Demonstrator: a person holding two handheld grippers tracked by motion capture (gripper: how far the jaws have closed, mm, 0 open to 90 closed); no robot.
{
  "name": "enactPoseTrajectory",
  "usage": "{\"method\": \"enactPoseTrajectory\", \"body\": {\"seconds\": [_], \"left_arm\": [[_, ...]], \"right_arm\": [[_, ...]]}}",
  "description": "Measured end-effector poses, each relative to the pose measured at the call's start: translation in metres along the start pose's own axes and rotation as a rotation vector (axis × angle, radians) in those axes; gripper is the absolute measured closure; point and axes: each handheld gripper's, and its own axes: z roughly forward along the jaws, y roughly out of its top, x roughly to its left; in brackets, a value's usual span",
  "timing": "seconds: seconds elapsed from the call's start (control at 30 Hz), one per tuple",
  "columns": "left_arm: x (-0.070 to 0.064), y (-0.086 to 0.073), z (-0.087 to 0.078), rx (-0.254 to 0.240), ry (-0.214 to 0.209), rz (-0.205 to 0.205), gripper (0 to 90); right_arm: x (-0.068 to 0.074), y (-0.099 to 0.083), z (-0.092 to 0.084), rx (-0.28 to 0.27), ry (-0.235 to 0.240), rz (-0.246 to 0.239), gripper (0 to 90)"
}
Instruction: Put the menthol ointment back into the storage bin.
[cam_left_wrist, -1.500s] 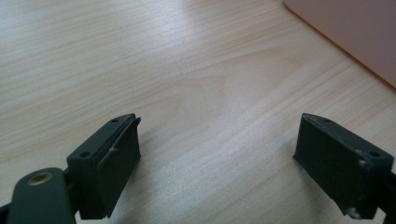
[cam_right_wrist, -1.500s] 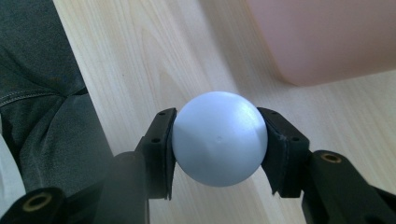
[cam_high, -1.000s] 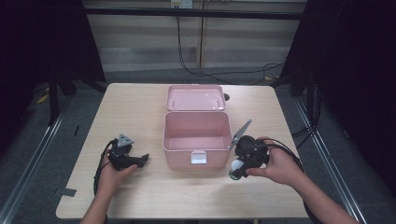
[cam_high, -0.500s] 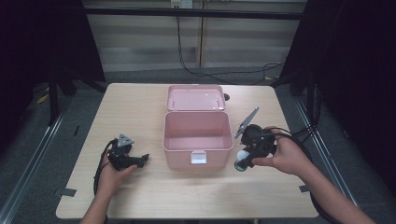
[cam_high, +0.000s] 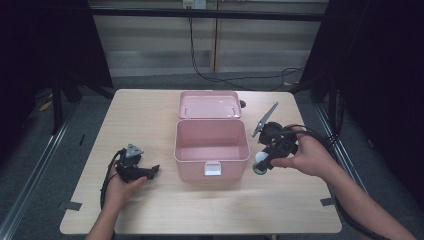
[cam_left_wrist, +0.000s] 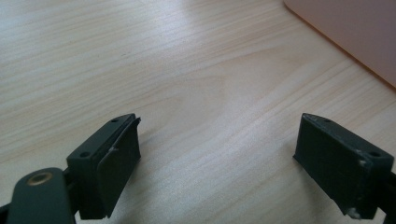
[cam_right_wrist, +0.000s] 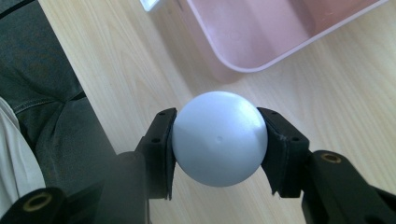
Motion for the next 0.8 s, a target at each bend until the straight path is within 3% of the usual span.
{"method": "enactPoseTrajectory", "body": {"seconds": [0.4, 0.8], "left_arm": [[0.000, 0.000, 0.000, 0.002, 0.000, 0.001, 13.3], [0.000, 0.000, 0.000, 0.002, -0.001, 0.001, 13.3]], "right_arm": [[-0.009, 0.018, -0.017, -0.005, -0.014, 0.016, 50.4], [-0.017, 0.039, -0.014, 0.002, -0.028, 0.028, 50.4]]}}
